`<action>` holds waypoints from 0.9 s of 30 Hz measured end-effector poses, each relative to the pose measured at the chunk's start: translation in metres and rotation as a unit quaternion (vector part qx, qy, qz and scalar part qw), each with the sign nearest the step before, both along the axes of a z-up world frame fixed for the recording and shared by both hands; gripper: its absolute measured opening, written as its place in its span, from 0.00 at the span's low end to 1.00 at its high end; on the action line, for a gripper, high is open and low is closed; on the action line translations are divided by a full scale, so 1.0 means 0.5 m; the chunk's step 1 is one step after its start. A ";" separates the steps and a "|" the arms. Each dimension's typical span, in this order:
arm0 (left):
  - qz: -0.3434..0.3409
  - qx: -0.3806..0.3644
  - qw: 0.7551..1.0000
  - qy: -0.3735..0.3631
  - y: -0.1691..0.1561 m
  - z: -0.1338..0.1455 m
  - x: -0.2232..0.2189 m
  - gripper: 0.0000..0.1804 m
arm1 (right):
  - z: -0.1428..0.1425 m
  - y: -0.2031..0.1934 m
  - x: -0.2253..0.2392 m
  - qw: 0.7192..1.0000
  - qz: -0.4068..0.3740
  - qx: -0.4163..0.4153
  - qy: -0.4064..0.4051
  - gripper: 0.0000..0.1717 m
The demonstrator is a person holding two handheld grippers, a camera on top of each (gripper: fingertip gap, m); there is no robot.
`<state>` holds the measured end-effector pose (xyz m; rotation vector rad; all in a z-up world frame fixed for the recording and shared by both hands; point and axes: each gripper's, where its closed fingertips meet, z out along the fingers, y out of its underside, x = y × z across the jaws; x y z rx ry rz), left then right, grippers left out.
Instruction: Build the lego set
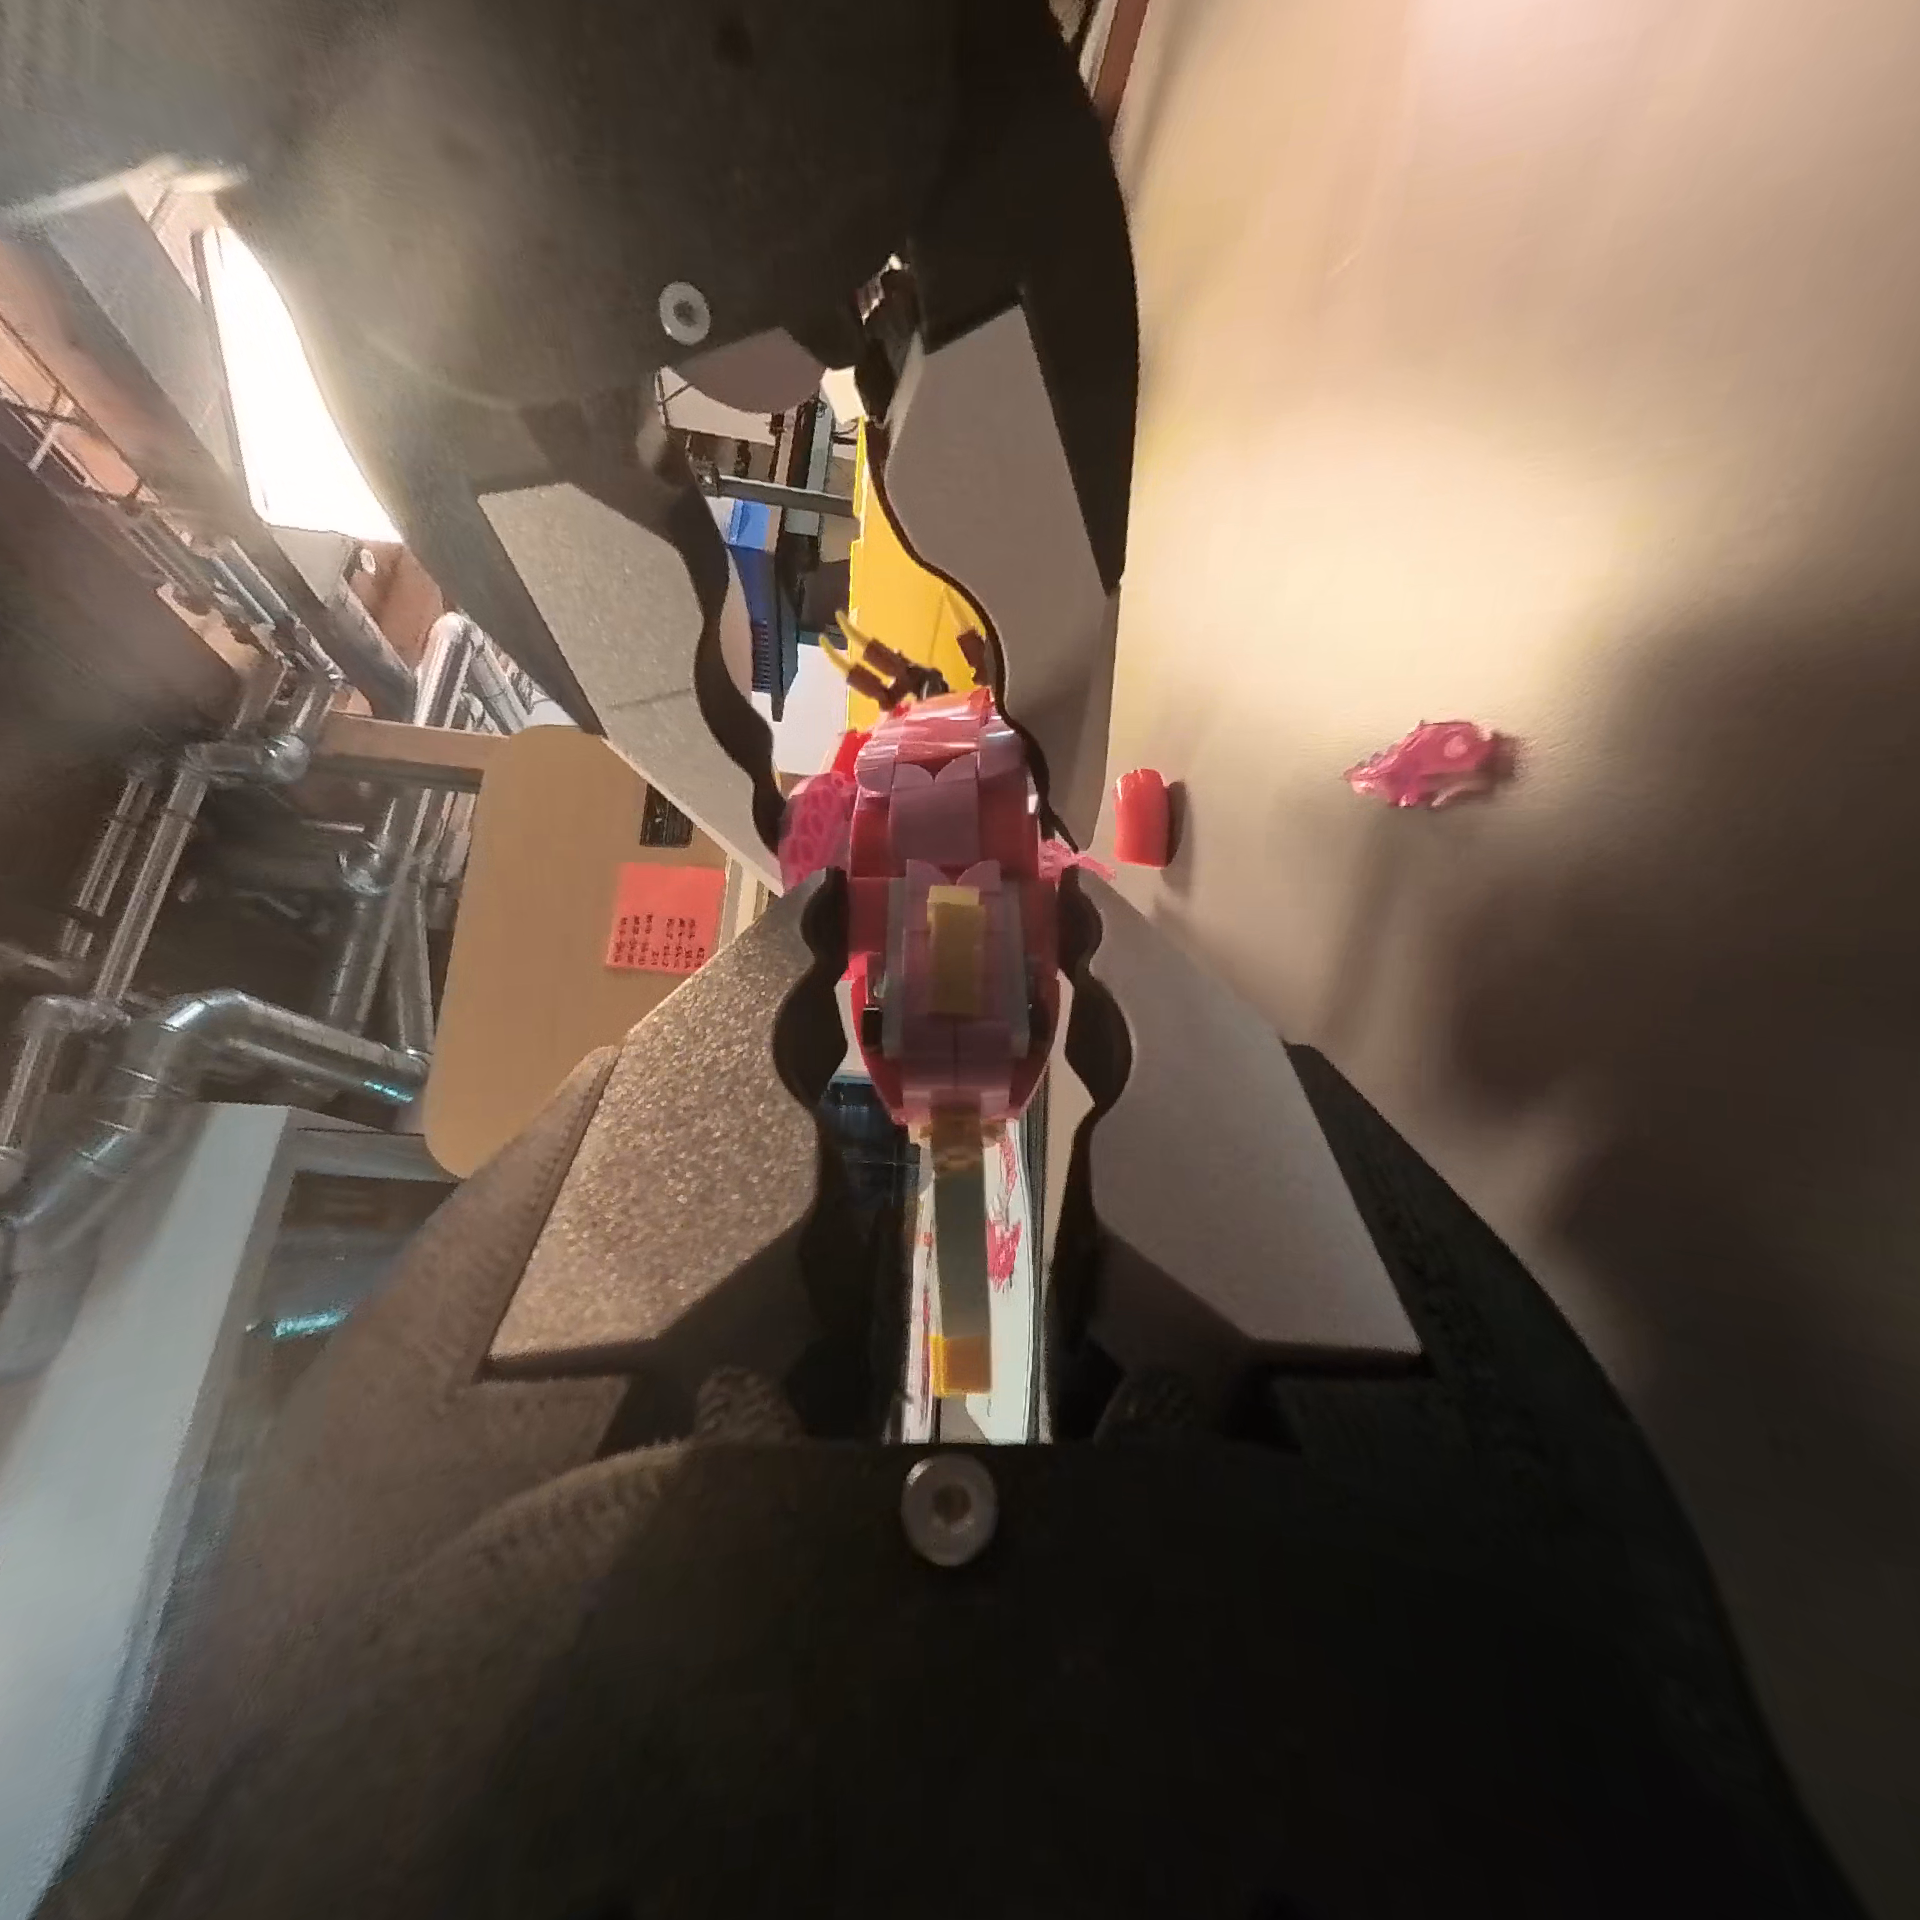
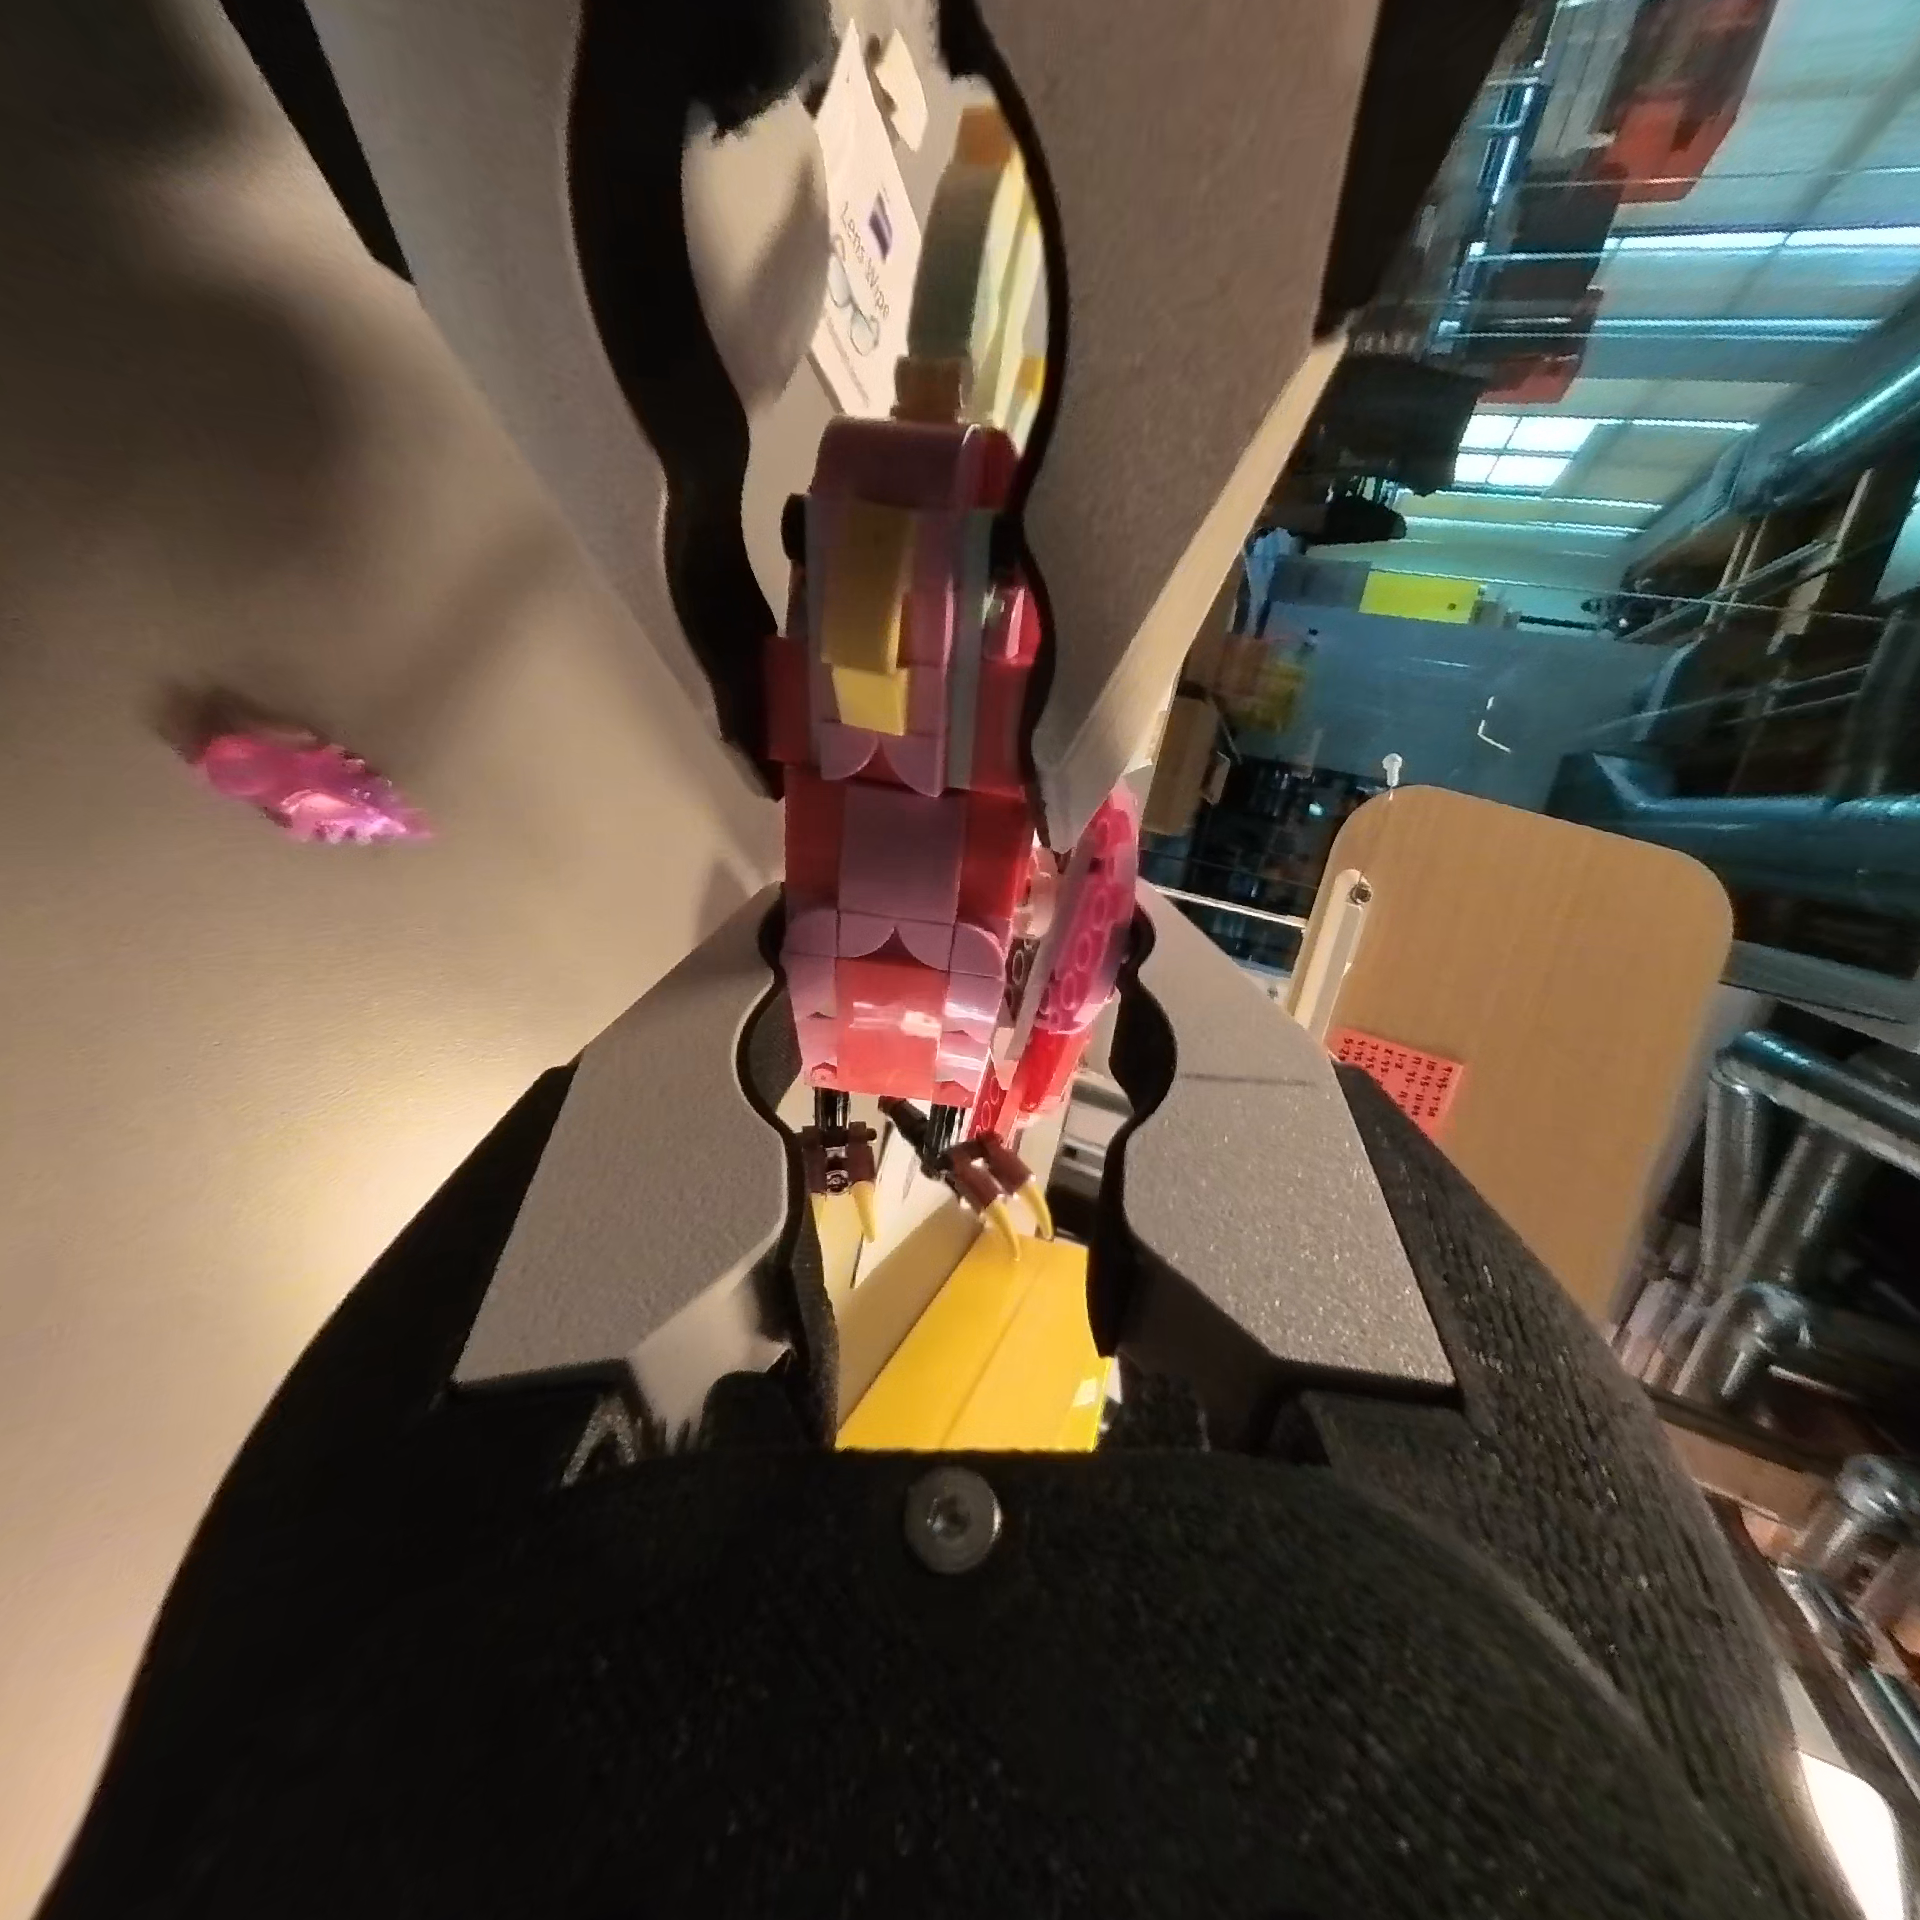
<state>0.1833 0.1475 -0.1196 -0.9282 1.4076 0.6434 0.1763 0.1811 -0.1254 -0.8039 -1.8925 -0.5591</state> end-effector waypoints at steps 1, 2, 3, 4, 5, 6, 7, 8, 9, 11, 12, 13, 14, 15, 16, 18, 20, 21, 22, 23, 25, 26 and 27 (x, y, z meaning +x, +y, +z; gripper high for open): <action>-0.002 0.000 1.000 0.002 -0.001 -0.001 0.002 0.22 | -0.002 -0.001 0.001 1.000 0.002 -0.001 0.000 0.33; -0.003 -0.001 1.000 0.003 -0.002 -0.003 0.004 0.22 | -0.003 -0.002 0.002 1.000 0.003 -0.002 -0.001 0.33; -0.003 -0.003 1.000 0.004 -0.002 -0.005 0.004 0.22 | -0.005 -0.002 0.003 1.000 0.004 -0.004 -0.002 0.33; -0.003 -0.005 1.000 0.004 -0.001 -0.005 0.004 0.22 | -0.005 -0.003 0.004 1.000 0.006 -0.006 0.000 0.32; 0.000 -0.004 1.000 0.002 0.000 -0.004 0.002 0.22 | -0.003 -0.004 0.003 1.000 0.009 -0.005 0.005 0.31; 0.003 -0.005 1.000 -0.004 0.003 0.000 -0.002 0.22 | 0.001 -0.006 0.003 1.000 0.013 -0.001 0.008 0.30; -0.003 -0.010 1.000 -0.010 0.001 0.001 -0.001 0.22 | 0.004 -0.008 0.002 1.000 0.015 0.000 0.010 0.29; -0.001 -0.010 1.000 -0.011 0.001 0.001 -0.002 0.22 | 0.004 -0.008 0.002 1.000 0.014 -0.004 0.012 0.29; 0.001 -0.009 1.000 -0.008 0.002 0.000 -0.002 0.22 | 0.003 -0.007 0.003 1.000 0.013 -0.006 0.012 0.29; 0.003 -0.016 1.000 -0.012 0.005 -0.002 -0.003 0.22 | 0.001 -0.006 0.003 1.000 0.011 -0.010 0.015 0.29; 0.003 -0.018 1.000 -0.014 0.004 -0.002 -0.003 0.22 | 0.001 -0.006 0.002 1.000 0.011 -0.012 0.017 0.29; 0.003 -0.022 1.000 -0.018 0.004 -0.003 -0.004 0.22 | 0.001 -0.007 0.001 1.000 0.011 -0.013 0.018 0.29; 0.004 -0.027 0.999 -0.024 0.004 -0.003 -0.006 0.22 | 0.001 -0.007 0.000 1.000 0.011 -0.012 0.021 0.29; 0.005 -0.030 0.999 -0.033 0.004 -0.002 -0.008 0.22 | 0.001 -0.007 -0.001 1.000 0.009 -0.011 0.025 0.29; 0.010 -0.027 0.999 -0.039 0.006 0.001 -0.011 0.22 | 0.002 -0.005 -0.001 0.999 0.006 -0.012 0.030 0.29; 0.043 -0.043 0.997 -0.052 0.020 -0.001 -0.025 0.32 | -0.003 -0.003 0.000 0.999 -0.002 -0.027 0.035 0.29; 0.070 -0.077 0.993 -0.061 0.032 -0.015 -0.034 0.38 | -0.013 -0.003 0.002 0.999 -0.003 -0.030 0.033 0.28; 0.079 -0.092 0.991 -0.058 0.036 -0.024 -0.035 0.37 | -0.017 -0.003 0.002 0.999 -0.003 -0.027 0.031 0.28; 0.087 -0.100 0.990 -0.051 0.039 -0.033 -0.036 0.35 | -0.020 -0.003 0.003 0.999 -0.005 -0.028 0.031 0.28; 0.094 -0.098 0.990 -0.038 0.041 -0.041 -0.037 0.31 | -0.021 -0.002 0.004 0.999 -0.008 -0.032 0.033 0.28; 0.096 -0.088 0.991 -0.017 0.042 -0.050 -0.034 0.22 | -0.020 0.003 0.005 0.998 -0.015 -0.038 0.040 0.28; 0.104 -0.082 0.991 -0.010 0.046 -0.050 -0.036 0.22 | -0.020 0.005 0.006 0.998 -0.019 -0.042 0.041 0.28; 0.109 -0.079 0.991 -0.003 0.048 -0.050 -0.036 0.22 | -0.020 0.007 0.006 0.998 -0.021 -0.044 0.042 0.28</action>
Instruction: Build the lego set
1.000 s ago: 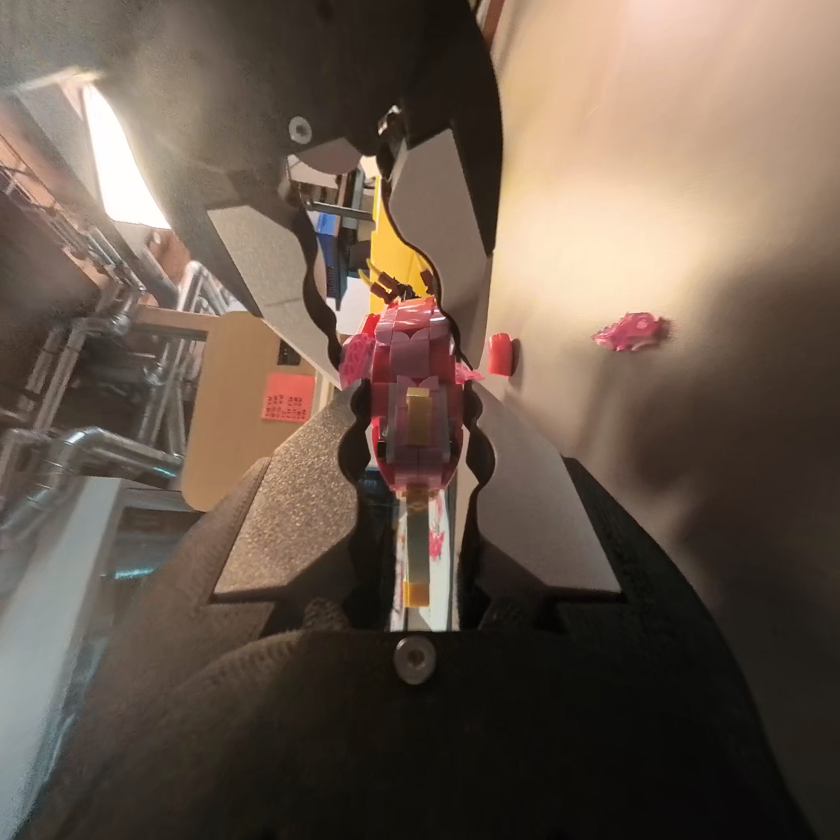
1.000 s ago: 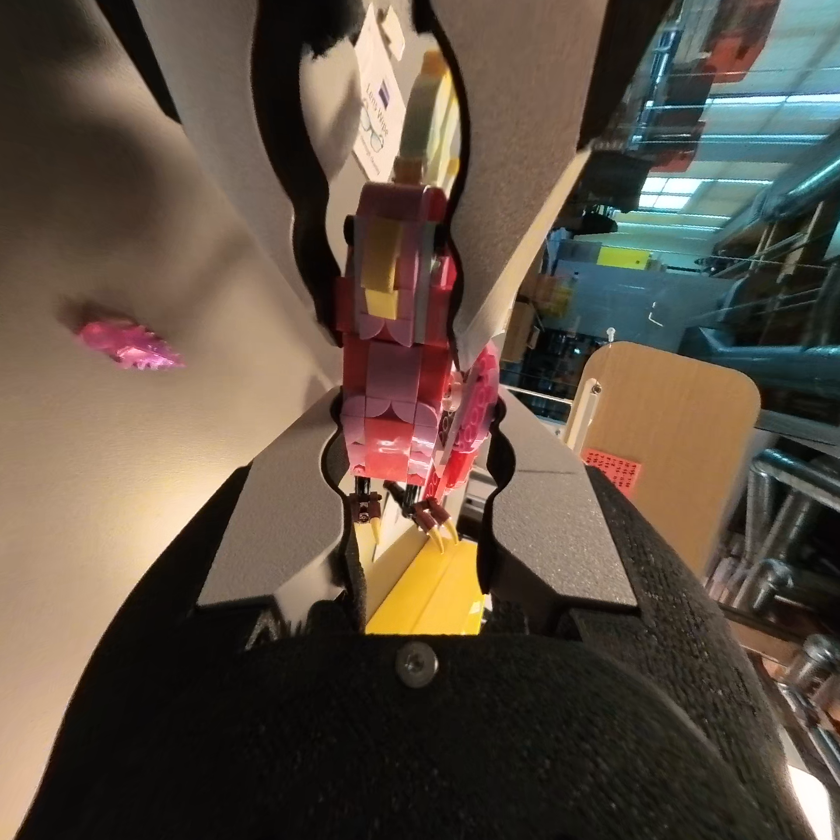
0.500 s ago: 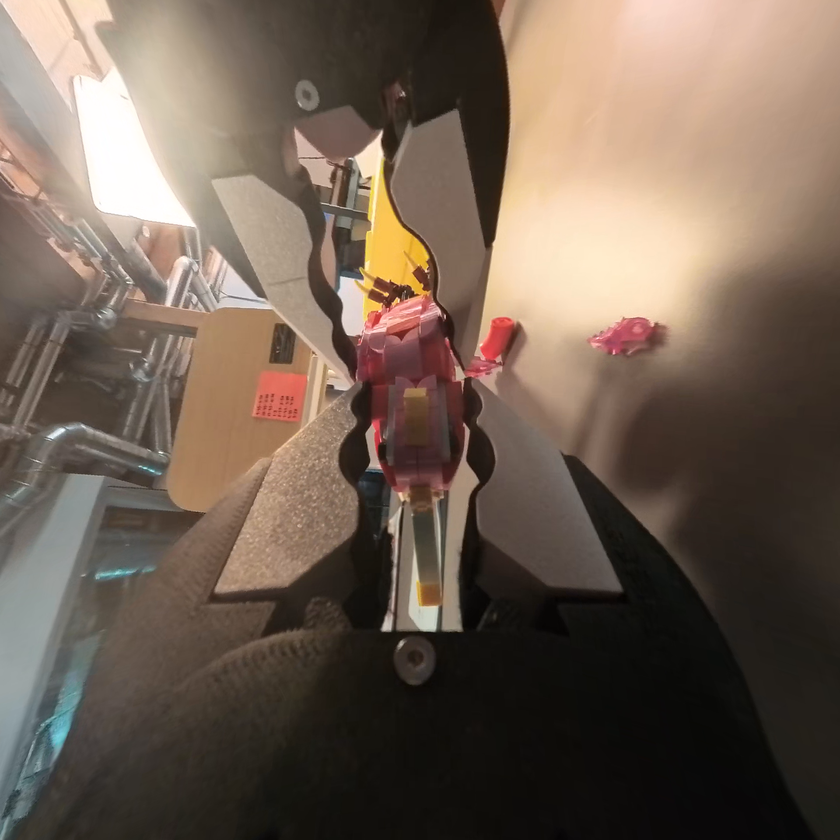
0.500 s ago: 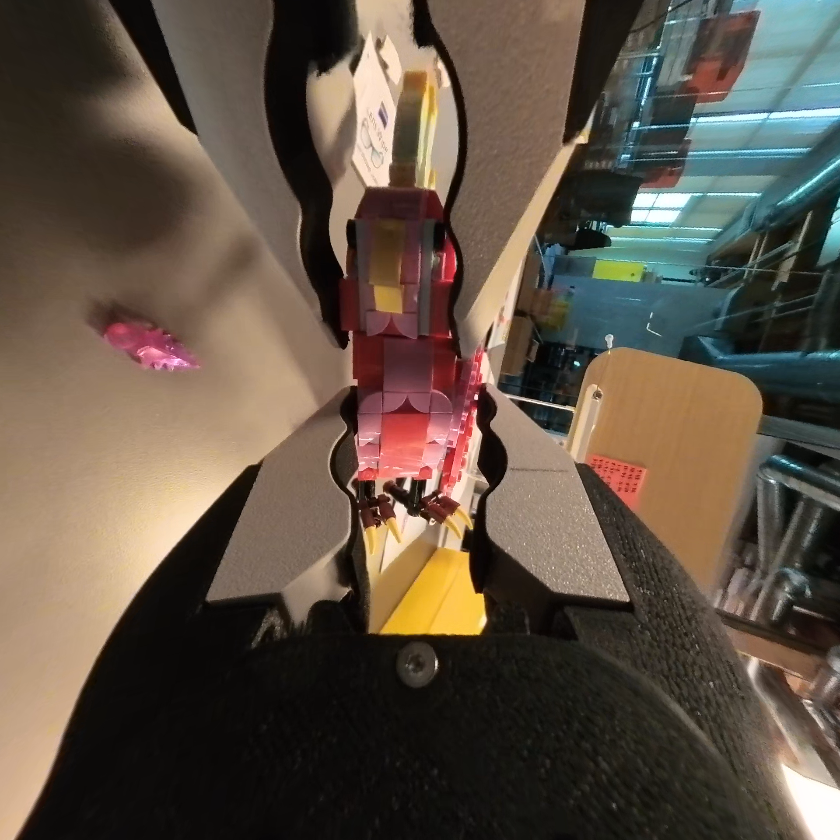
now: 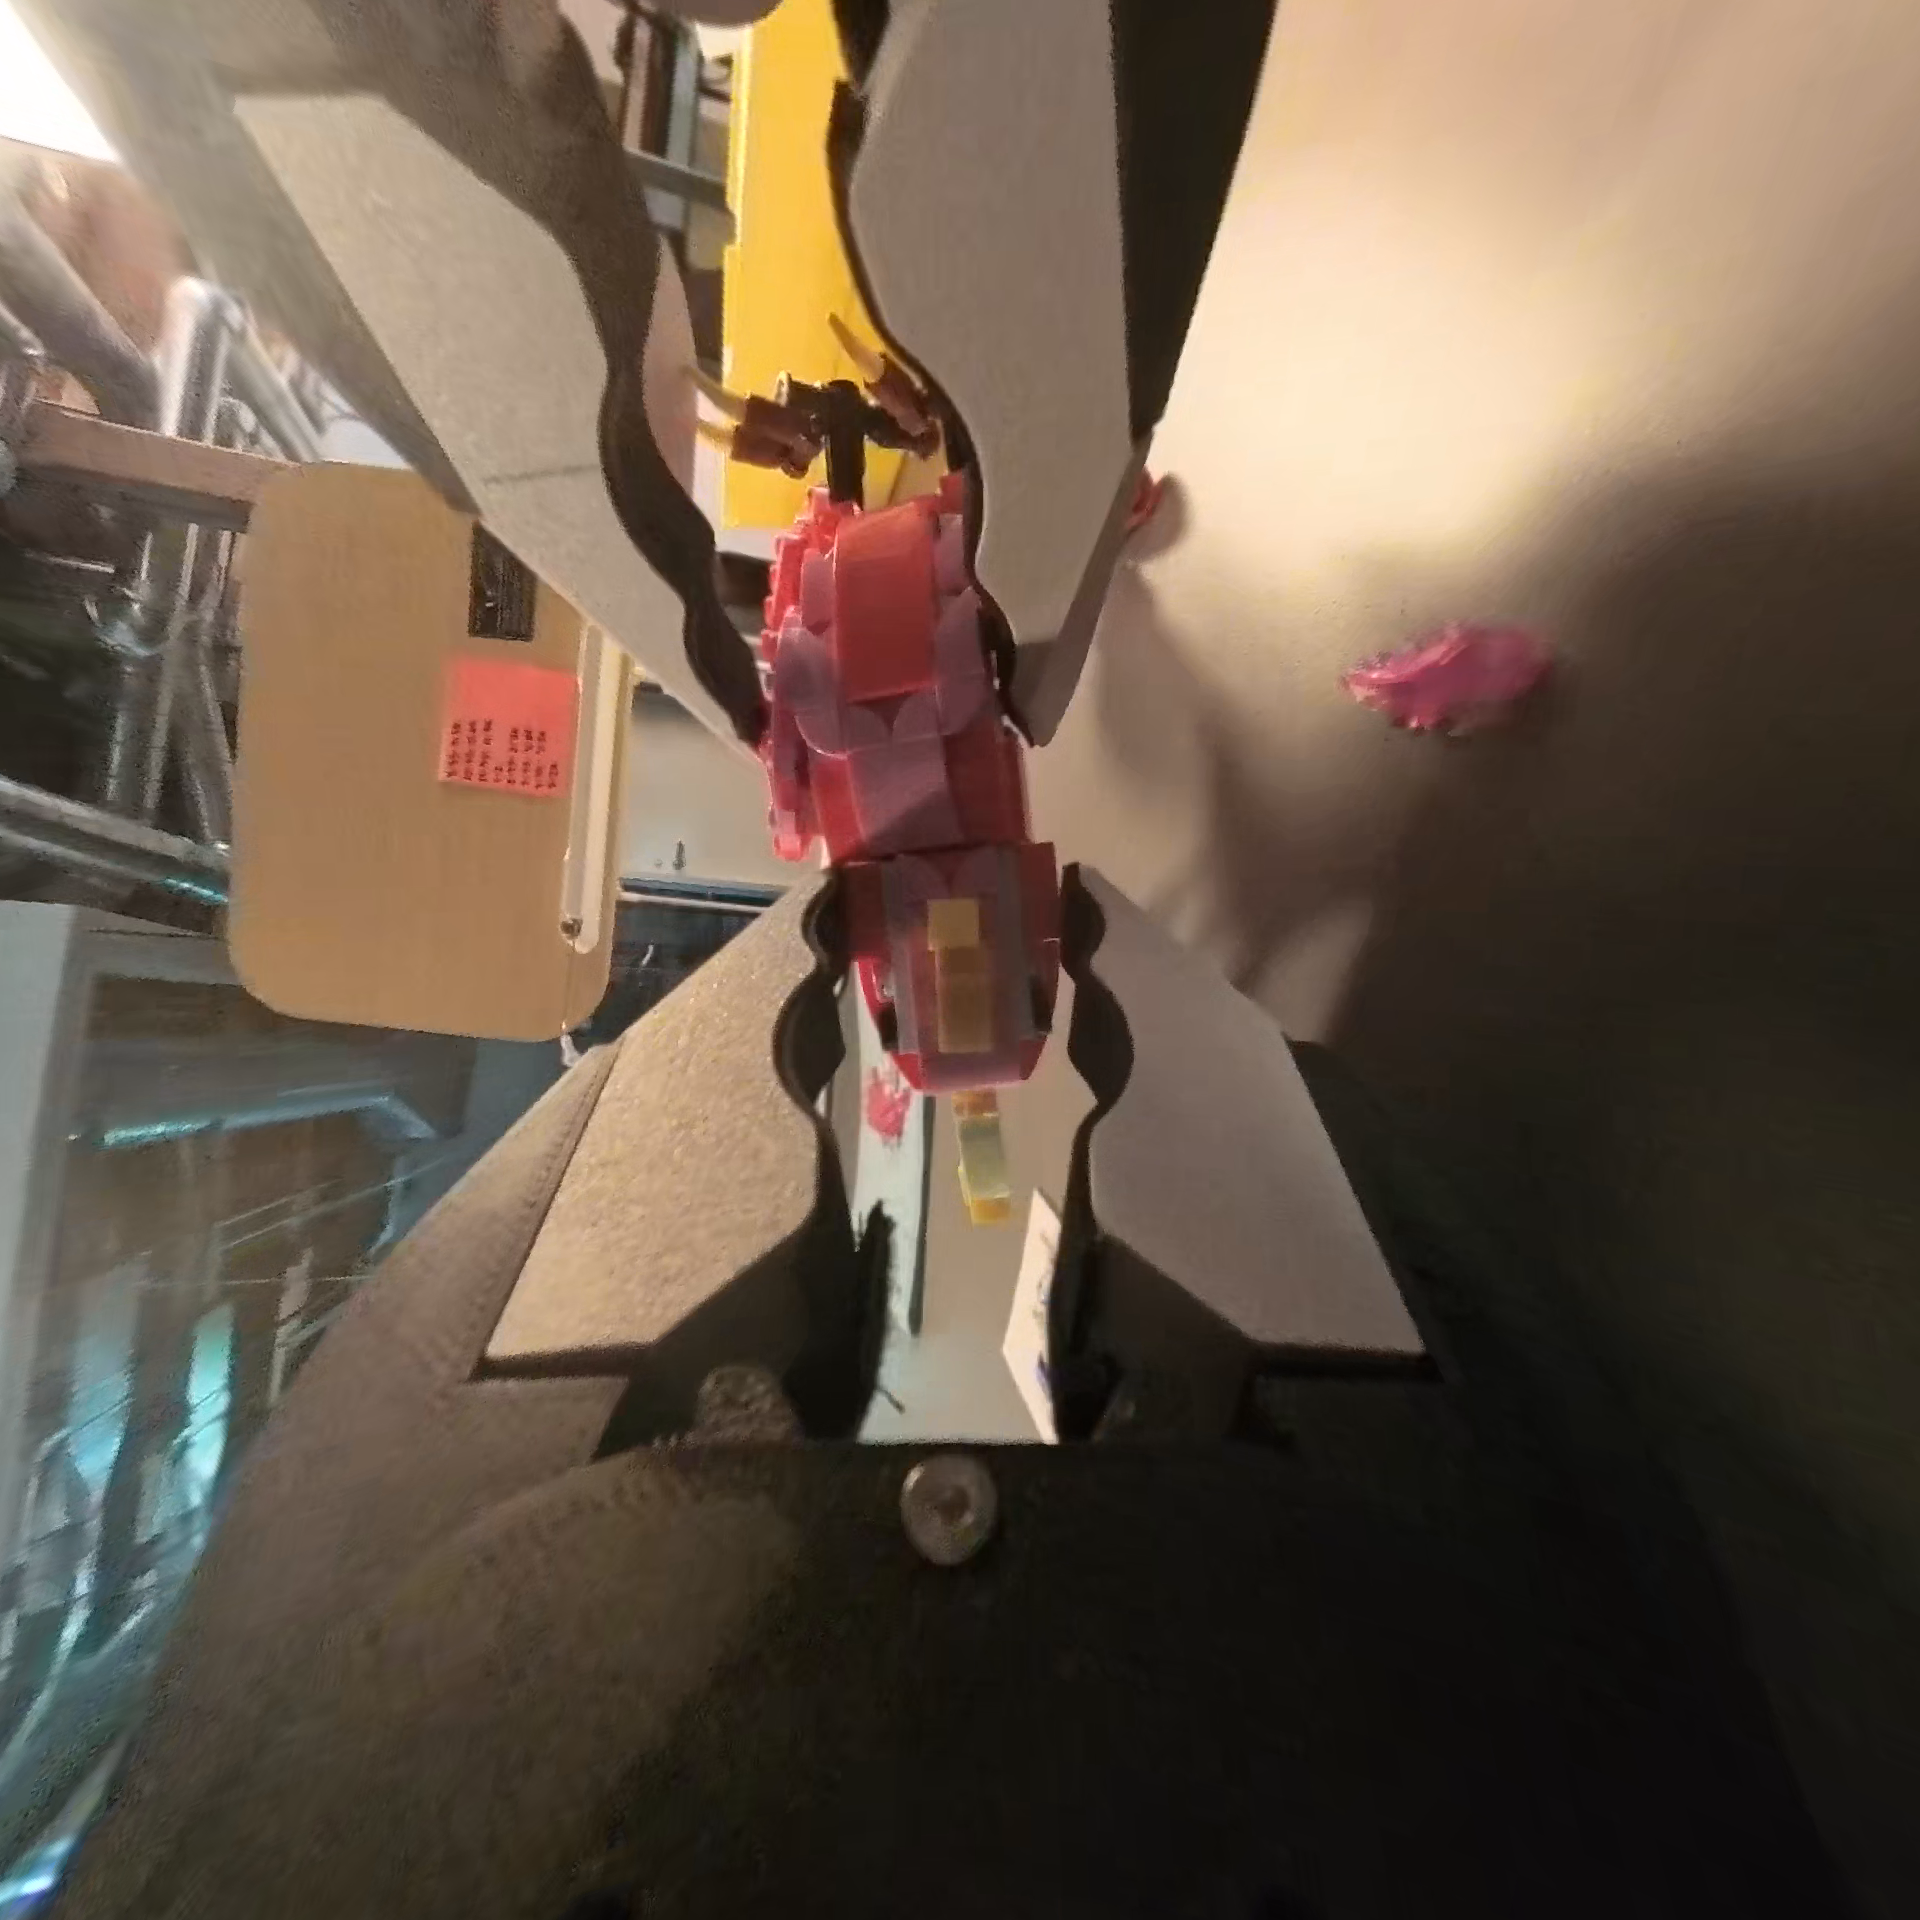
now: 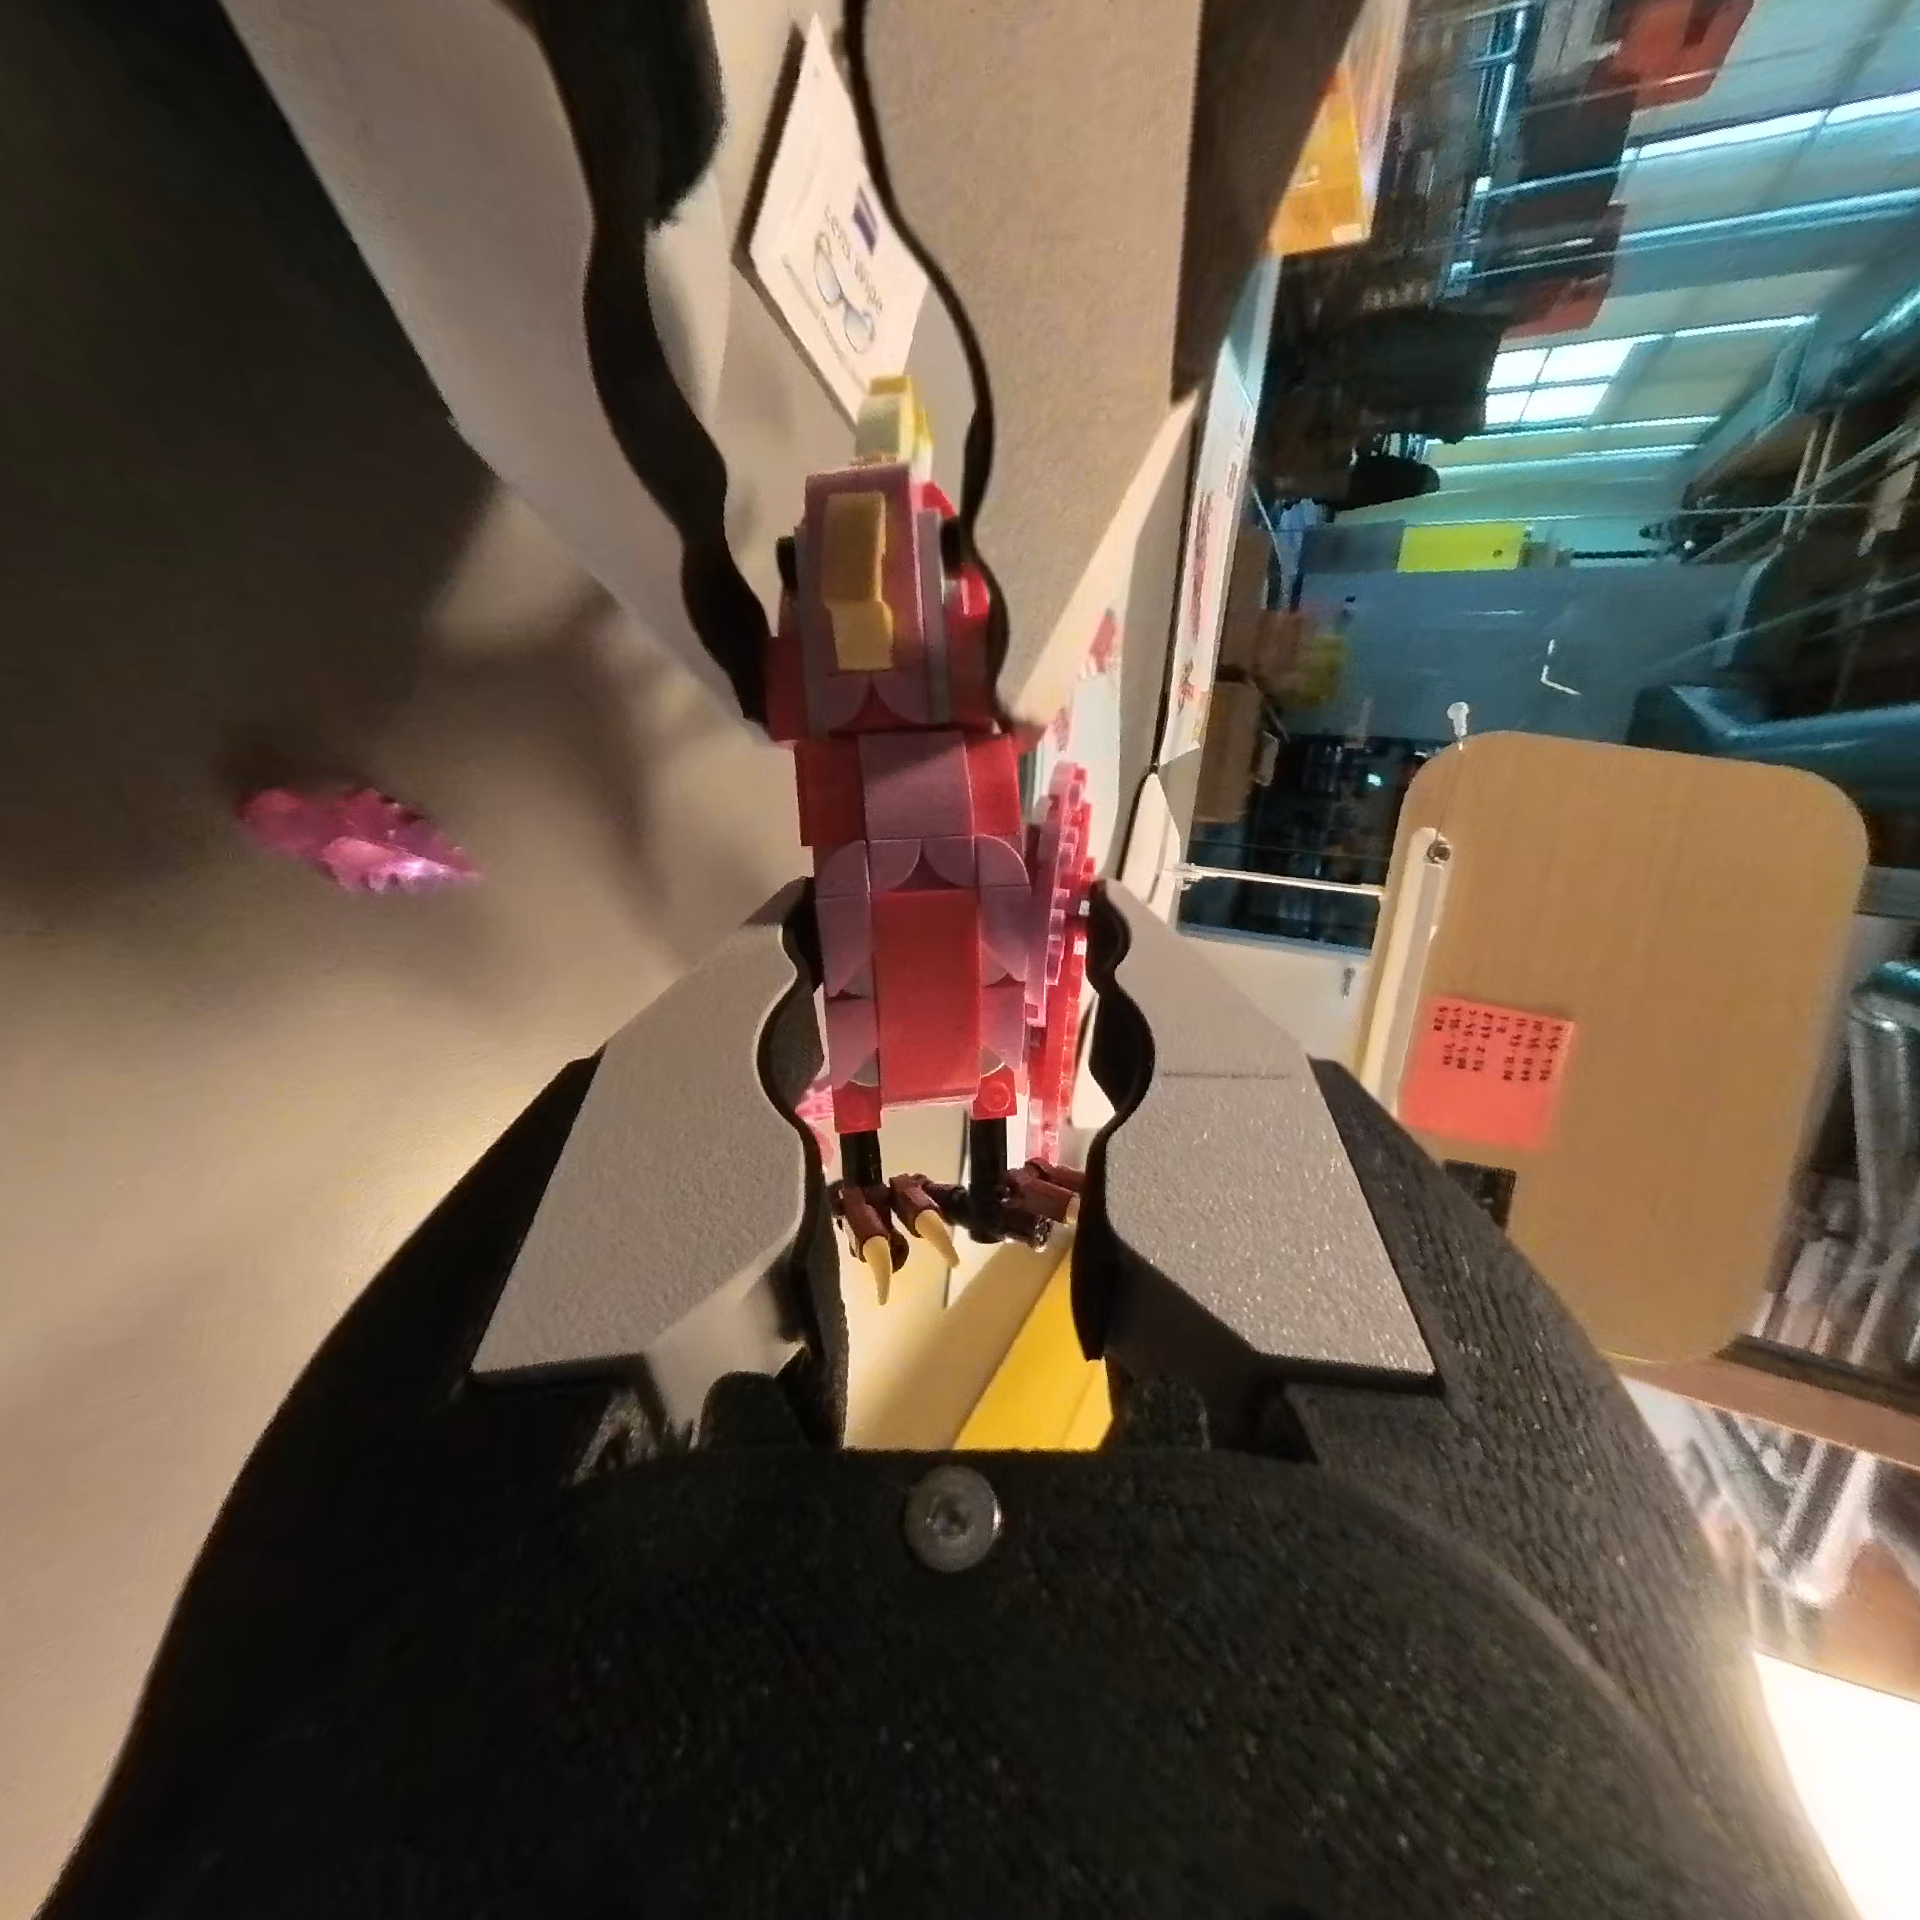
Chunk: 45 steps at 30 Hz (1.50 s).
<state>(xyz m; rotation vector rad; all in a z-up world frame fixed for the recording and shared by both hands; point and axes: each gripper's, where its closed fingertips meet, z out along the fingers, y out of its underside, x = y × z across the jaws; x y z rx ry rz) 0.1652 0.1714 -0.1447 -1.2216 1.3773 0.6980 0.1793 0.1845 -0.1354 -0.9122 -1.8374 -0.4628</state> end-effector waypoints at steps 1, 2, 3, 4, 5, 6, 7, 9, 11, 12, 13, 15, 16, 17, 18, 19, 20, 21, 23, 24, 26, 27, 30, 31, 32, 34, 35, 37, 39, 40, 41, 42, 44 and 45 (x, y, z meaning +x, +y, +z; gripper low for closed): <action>-0.001 0.007 1.000 0.010 0.000 0.001 0.000 0.22 | 0.000 0.001 0.000 1.000 -0.001 -0.002 0.000 0.28; -0.004 0.013 1.000 0.017 0.000 0.002 0.000 0.22 | 0.000 0.001 0.000 1.000 -0.002 -0.009 0.002 0.28; -0.009 0.014 1.000 0.016 -0.002 0.003 0.002 0.22 | -0.001 0.002 0.001 1.000 -0.005 -0.019 0.004 0.28; -0.014 0.014 1.000 0.014 -0.004 0.003 0.003 0.22 | -0.002 0.001 0.002 0.999 -0.009 -0.032 0.005 0.29; -0.017 0.016 1.000 0.015 -0.005 0.004 0.004 0.22 | -0.004 0.001 0.002 0.999 -0.012 -0.043 0.006 0.30; -0.020 0.019 0.999 0.019 -0.005 0.003 0.004 0.22 | -0.007 0.002 0.003 0.999 -0.015 -0.052 0.005 0.31; -0.022 0.020 0.999 0.023 -0.006 0.001 0.005 0.22 | -0.010 0.003 0.004 0.998 -0.018 -0.061 0.004 0.31; -0.024 0.022 0.999 0.028 -0.006 -0.002 0.005 0.22 | -0.014 0.003 0.003 0.998 -0.018 -0.065 -0.001 0.32; -0.031 0.023 0.999 0.033 -0.009 -0.004 0.006 0.22 | -0.019 0.003 0.002 0.998 -0.018 -0.066 -0.006 0.33; -0.033 0.025 0.998 0.038 -0.010 -0.006 0.007 0.22 | -0.022 0.004 0.002 0.998 -0.017 -0.065 -0.010 0.33; -0.034 0.024 0.998 0.042 -0.010 -0.009 0.009 0.22 | -0.025 0.005 0.003 0.998 -0.017 -0.062 -0.016 0.33; -0.035 0.018 0.998 0.044 -0.011 -0.015 0.011 0.22 | -0.033 0.007 0.006 0.998 -0.021 -0.054 -0.031 0.34; -0.036 0.019 0.998 0.048 -0.011 -0.017 0.012 0.22 | -0.035 0.008 0.006 0.998 -0.021 -0.050 -0.035 0.34; -0.034 0.023 0.998 0.053 -0.010 -0.018 0.012 0.22 | -0.037 0.008 0.006 0.998 -0.019 -0.046 -0.036 0.34; -0.033 0.024 0.998 0.057 -0.010 -0.019 0.013 0.21 | -0.037 0.008 0.006 0.998 -0.018 -0.043 -0.036 0.33; -0.034 0.023 0.997 0.059 -0.010 -0.021 0.013 0.22 | -0.039 0.009 0.007 0.998 -0.018 -0.042 -0.036 0.33; -0.033 0.025 0.997 0.061 -0.010 -0.022 0.013 0.21 | -0.039 0.008 0.007 0.998 -0.018 -0.042 -0.035 0.33; -0.034 0.022 0.997 0.061 -0.010 -0.024 0.013 0.21 | -0.041 0.008 0.007 0.998 -0.018 -0.043 -0.034 0.33; -0.034 0.013 0.997 0.067 -0.010 -0.032 0.014 0.21 | -0.048 0.007 0.010 0.998 -0.021 -0.052 -0.037 0.32; -0.036 0.008 0.997 0.071 -0.011 -0.037 0.015 0.21 | -0.054 0.007 0.011 0.997 -0.023 -0.058 -0.039 0.32; -0.032 0.004 0.997 0.075 -0.009 -0.041 0.015 0.21 | -0.060 0.006 0.013 0.997 -0.023 -0.055 -0.039 0.30; -0.035 0.003 0.997 0.069 -0.010 -0.039 0.016 0.21 | -0.058 0.006 0.013 0.998 -0.022 -0.048 -0.036 0.28; -0.035 0.013 0.997 0.073 -0.011 -0.036 0.018 0.21 | -0.057 0.006 0.015 0.998 -0.025 -0.056 -0.025 0.28; -0.036 0.015 0.997 0.074 -0.011 -0.035 0.019 0.21 | -0.056 0.006 0.016 0.998 -0.025 -0.056 -0.025 0.28; -0.036 0.022 0.996 0.076 -0.011 -0.032 0.019 0.21 | -0.055 0.006 0.016 0.998 -0.025 -0.058 -0.023 0.28; -0.036 0.038 0.995 0.081 -0.011 -0.025 0.020 0.21 | -0.050 0.005 0.018 0.997 -0.028 -0.073 -0.016 0.28; -0.038 0.047 0.995 0.084 -0.012 -0.021 0.021 0.21 | -0.048 0.004 0.018 0.996 -0.029 -0.083 -0.013 0.28; -0.042 0.063 0.993 0.088 -0.015 -0.014 0.024 0.21 | -0.044 0.003 0.021 0.995 -0.030 -0.099 -0.009 0.28; -0.044 0.071 0.993 0.080 -0.016 -0.005 0.025 0.21 | -0.034 0.002 0.021 0.995 -0.024 -0.095 -0.004 0.28; -0.045 0.071 0.994 0.075 -0.017 -0.003 0.026 0.22 | -0.031 0.001 0.021 0.996 -0.023 -0.092 -0.002 0.28; -0.047 0.071 0.994 0.069 -0.018 -0.001 0.027 0.22 | -0.027 0.000 0.022 0.996 -0.021 -0.087 -0.001 0.28; -0.048 0.065 0.995 0.058 -0.019 0.000 0.029 0.22 | -0.026 0.000 0.022 0.996 -0.019 -0.082 -0.001 0.28; -0.053 0.037 0.998 0.021 -0.023 0.000 0.033 0.22 | -0.025 0.000 0.023 0.997 -0.016 -0.074 0.001 0.28; -0.057 0.025 0.998 0.003 -0.025 0.002 0.035 0.22 | -0.024 0.000 0.023 0.998 -0.013 -0.068 0.003 0.28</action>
